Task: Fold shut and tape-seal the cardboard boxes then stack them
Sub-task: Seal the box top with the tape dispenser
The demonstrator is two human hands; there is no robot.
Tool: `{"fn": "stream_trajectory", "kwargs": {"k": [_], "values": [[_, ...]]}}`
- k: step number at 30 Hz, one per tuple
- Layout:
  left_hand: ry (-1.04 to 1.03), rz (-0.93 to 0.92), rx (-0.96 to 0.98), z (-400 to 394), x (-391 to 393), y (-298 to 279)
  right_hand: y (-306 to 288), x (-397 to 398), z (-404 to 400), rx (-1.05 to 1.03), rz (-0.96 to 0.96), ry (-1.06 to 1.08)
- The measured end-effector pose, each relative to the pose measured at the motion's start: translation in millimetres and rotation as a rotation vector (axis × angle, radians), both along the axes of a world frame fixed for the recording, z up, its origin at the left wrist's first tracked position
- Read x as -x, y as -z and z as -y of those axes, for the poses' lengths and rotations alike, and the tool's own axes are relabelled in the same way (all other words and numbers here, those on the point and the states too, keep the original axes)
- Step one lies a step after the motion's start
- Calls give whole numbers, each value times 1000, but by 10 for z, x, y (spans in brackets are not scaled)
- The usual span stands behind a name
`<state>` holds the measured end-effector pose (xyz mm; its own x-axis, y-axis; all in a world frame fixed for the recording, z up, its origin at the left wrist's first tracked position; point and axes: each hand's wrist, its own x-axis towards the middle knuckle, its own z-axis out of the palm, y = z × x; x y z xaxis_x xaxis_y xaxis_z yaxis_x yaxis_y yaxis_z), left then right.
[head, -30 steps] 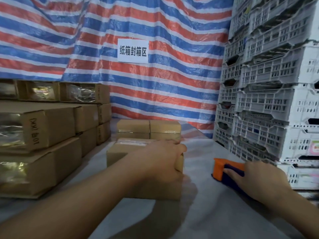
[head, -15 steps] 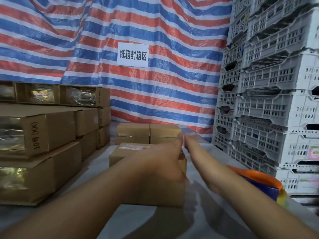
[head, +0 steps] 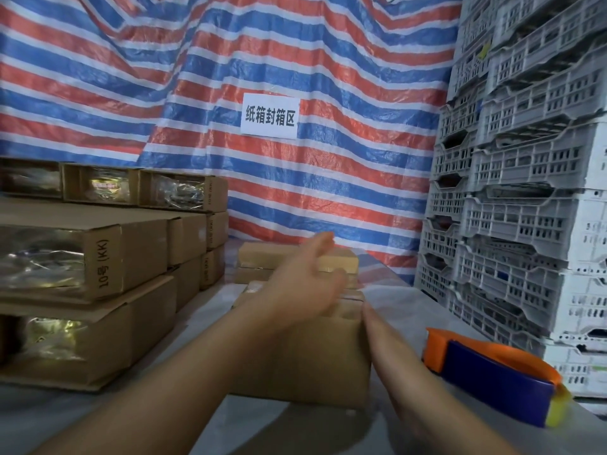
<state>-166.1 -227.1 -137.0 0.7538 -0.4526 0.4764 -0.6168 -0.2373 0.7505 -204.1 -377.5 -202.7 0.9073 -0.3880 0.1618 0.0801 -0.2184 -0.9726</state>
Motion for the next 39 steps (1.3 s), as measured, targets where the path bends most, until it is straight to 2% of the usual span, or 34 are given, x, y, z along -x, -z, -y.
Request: {"fn": "stream_trajectory", "kwargs": {"k": [3,7,10,15,20,25,30,33,36,39], "values": [[-200,73,242,-339,-28,90,-21,53,-35,-74,-57,-68],[-363,-135,155,-656,-98,398,10,104,-43,-154,-109,-111],[-293,-302,200,-677,-36,590,41,122,-52,-140,-120,-143],[-185,-417,344,-652,17,677,22,177,-46,46,-95,-151],[-186,-502,339,-673,50,734,38,192,-43,155,-86,-133],[-252,-489,323,-556,-46,629,-59,32,-7,133,-115,-38],[-246,-681,324,-253,-506,287,-352,-489,278,101,-191,40],[-228,-740,321,-43,-789,271,-457,-836,531,58,-268,72],[-214,-802,335,141,-1012,373,-434,-1113,769,2,-322,20],[-191,-853,360,302,-1227,481,-383,-1283,946,38,-385,-27]]}}
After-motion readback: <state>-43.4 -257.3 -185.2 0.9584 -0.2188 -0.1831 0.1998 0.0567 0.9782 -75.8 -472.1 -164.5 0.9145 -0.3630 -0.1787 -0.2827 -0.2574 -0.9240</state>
